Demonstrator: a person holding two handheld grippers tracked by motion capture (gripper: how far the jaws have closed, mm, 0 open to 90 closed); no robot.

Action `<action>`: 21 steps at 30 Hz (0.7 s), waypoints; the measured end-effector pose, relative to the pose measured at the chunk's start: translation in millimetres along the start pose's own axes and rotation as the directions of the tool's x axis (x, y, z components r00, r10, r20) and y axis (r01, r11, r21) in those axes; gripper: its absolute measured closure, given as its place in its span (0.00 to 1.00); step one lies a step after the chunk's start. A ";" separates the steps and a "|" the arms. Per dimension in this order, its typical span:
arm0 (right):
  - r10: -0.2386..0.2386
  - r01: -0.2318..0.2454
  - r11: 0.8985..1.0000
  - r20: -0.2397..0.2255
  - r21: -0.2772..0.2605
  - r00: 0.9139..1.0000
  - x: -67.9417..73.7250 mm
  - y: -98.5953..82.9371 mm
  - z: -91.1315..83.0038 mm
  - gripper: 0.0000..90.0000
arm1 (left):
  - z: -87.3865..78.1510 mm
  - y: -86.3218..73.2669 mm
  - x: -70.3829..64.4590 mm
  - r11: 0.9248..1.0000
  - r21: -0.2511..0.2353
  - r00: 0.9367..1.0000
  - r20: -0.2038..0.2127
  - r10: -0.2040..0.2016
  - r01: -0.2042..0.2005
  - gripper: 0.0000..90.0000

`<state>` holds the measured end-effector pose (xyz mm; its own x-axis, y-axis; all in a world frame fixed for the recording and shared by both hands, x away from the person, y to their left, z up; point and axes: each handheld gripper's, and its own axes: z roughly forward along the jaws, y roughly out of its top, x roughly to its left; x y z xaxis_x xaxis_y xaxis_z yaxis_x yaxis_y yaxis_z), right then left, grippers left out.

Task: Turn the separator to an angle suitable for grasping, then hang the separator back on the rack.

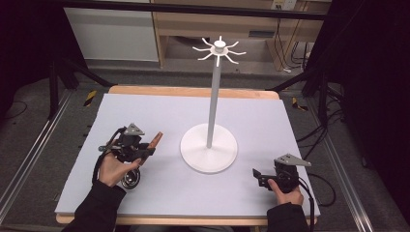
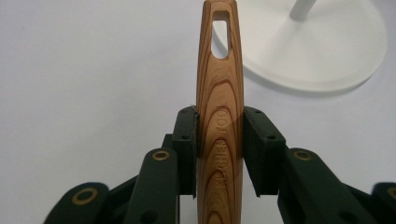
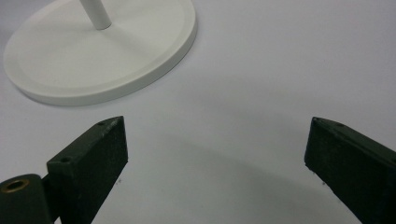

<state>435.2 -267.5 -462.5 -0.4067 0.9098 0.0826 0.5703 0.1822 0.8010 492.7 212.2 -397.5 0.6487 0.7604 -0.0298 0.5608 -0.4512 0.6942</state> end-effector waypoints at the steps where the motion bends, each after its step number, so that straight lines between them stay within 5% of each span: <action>1: -0.003 0.003 1.000 0.001 -0.001 1.000 -0.4 0.0 0.0 0.07 | -5.8 -2.6 -0.4 0.998 -0.060 1.000 0.000 -0.012 0.012 0.75; 4: -0.005 0.005 1.000 0.004 0.003 1.000 -0.1 -0.2 0.3 0.07 | -14.1 -3.3 -0.6 0.991 -0.130 0.999 -0.021 -0.026 0.023 0.75; 10: -0.013 0.013 1.000 0.002 0.000 1.000 0.1 -0.5 -0.3 0.07 | -33.0 -6.5 -1.7 0.962 -0.268 0.998 -0.029 -0.061 0.051 0.75; 11: -0.013 0.013 1.000 0.002 0.000 1.000 0.1 -0.5 -0.3 0.07 | -33.0 -6.5 -1.7 0.962 -0.268 0.998 -0.029 -0.061 0.051 0.75; 13: -0.015 0.015 1.000 0.002 -0.004 1.000 0.3 -0.5 -1.1 0.07 | -40.9 -8.0 -2.7 0.941 -0.333 0.997 -0.021 -0.077 0.065 0.75; 21: -0.020 0.020 1.000 0.001 -0.006 1.000 1.6 -1.0 -2.1 0.07 | -49.9 -7.1 -10.5 0.908 -0.416 0.996 -0.040 -0.082 0.058 0.75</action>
<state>432.5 -267.0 -461.9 -0.4173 0.9064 0.0656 0.5574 0.1983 0.8062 456.2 230.8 -366.2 0.5795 0.8130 -0.0577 0.3327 -0.1713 0.9273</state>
